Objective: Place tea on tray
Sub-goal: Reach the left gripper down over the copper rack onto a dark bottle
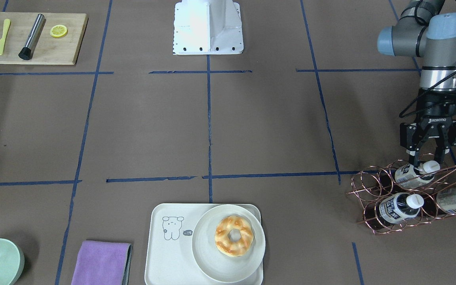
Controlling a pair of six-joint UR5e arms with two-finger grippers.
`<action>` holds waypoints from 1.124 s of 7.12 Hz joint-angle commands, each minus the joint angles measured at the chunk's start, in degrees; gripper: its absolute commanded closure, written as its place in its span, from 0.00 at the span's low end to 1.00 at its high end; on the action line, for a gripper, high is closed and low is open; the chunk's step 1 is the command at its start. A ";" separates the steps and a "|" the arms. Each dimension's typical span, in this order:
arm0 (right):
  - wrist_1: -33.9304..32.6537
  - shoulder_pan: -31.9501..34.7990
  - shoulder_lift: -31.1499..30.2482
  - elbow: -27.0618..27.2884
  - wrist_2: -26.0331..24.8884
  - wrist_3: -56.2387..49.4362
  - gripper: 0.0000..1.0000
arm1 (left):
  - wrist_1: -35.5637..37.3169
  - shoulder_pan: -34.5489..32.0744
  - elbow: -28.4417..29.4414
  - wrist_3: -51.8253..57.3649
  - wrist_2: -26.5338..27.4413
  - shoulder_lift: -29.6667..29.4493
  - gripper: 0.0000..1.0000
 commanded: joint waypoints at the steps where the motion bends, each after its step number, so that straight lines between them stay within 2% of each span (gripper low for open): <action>1: 0.09 0.00 0.00 -0.01 0.00 0.00 0.00 | -0.03 -0.48 0.13 0.27 -0.07 -0.01 0.31; 8: 0.09 0.00 0.00 -0.01 0.00 0.09 0.00 | 0.06 -1.19 1.97 0.19 0.02 -1.50 0.32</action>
